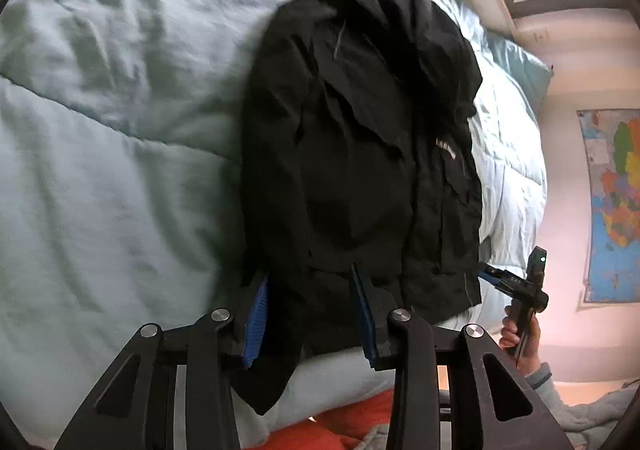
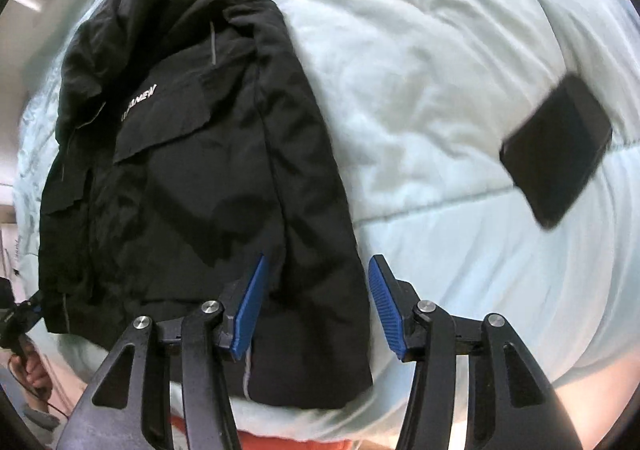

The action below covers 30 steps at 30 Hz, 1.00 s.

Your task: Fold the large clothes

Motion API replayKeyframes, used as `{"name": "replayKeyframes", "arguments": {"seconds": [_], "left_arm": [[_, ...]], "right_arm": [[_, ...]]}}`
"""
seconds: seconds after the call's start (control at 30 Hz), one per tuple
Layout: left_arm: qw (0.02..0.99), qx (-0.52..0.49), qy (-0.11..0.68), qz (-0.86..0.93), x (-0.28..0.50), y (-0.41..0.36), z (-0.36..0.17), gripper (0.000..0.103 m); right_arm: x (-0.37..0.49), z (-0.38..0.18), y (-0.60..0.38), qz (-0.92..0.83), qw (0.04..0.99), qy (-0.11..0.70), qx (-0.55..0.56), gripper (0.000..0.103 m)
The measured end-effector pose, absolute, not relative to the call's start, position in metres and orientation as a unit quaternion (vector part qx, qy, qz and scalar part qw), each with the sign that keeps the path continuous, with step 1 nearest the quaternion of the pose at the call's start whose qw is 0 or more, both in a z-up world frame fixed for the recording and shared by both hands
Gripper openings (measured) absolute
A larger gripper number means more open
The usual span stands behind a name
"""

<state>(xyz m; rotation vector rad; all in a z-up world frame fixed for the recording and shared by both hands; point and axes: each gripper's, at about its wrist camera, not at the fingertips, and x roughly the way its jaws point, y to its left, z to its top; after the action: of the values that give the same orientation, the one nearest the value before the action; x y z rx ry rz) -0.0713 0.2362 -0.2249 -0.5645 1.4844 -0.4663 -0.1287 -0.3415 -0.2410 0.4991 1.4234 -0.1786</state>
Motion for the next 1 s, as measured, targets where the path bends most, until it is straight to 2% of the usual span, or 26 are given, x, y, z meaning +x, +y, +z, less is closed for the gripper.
{"name": "replayKeyframes", "arguments": {"seconds": [0.23,0.27,0.3,0.33,0.37,0.4,0.53,0.6,0.67,0.83,0.87,0.9,0.93,1.0], "left_arm": [[0.668,-0.231,0.694,-0.141,-0.072,0.226,-0.257,0.05],[0.667,-0.234,0.694,-0.136,-0.072,0.227,-0.259,0.049],[0.668,-0.238,0.691,-0.139,-0.073,0.229,-0.258,0.048],[0.672,-0.238,0.687,-0.144,-0.074,0.228,-0.254,0.046],[0.676,-0.242,0.677,-0.16,-0.076,0.228,-0.245,0.037],[0.68,-0.247,0.669,-0.172,-0.078,0.228,-0.236,0.033],[0.688,-0.269,0.634,-0.228,-0.081,0.221,-0.201,0.037],[0.683,-0.264,0.644,-0.222,-0.078,0.215,-0.21,0.045],[0.667,-0.271,0.664,-0.202,-0.078,0.214,-0.234,0.047],[0.658,-0.297,0.671,-0.171,-0.085,0.223,-0.257,0.045],[0.662,-0.297,0.667,-0.17,-0.086,0.223,-0.255,0.039],[0.67,-0.289,0.662,-0.169,-0.085,0.223,-0.249,0.018],[0.675,-0.282,0.66,-0.17,-0.085,0.225,-0.246,0.013],[0.689,-0.284,0.644,-0.173,-0.081,0.23,-0.231,0.01]], "right_arm": [[-0.148,-0.269,-0.343,-0.054,0.703,0.658,0.263,0.055],[-0.148,-0.27,-0.34,-0.044,0.701,0.659,0.27,0.052],[-0.148,-0.266,-0.335,-0.042,0.706,0.656,0.263,0.035],[-0.148,-0.257,-0.329,-0.044,0.716,0.652,0.244,0.029],[-0.149,-0.246,-0.322,-0.04,0.729,0.645,0.225,0.023],[-0.15,-0.236,-0.316,-0.034,0.739,0.637,0.215,0.022],[-0.153,-0.229,-0.302,0.014,0.735,0.633,0.243,0.022],[-0.151,-0.244,-0.303,0.017,0.714,0.648,0.265,0.029],[-0.151,-0.262,-0.305,0.019,0.688,0.662,0.297,0.035],[-0.156,-0.27,-0.308,0.022,0.687,0.657,0.311,0.034],[-0.157,-0.264,-0.307,0.024,0.694,0.65,0.309,0.03],[-0.155,-0.257,-0.305,0.026,0.701,0.646,0.302,0.022],[-0.149,-0.251,-0.302,0.027,0.707,0.643,0.292,0.02],[-0.142,-0.236,-0.297,0.033,0.721,0.634,0.277,0.014]]}}
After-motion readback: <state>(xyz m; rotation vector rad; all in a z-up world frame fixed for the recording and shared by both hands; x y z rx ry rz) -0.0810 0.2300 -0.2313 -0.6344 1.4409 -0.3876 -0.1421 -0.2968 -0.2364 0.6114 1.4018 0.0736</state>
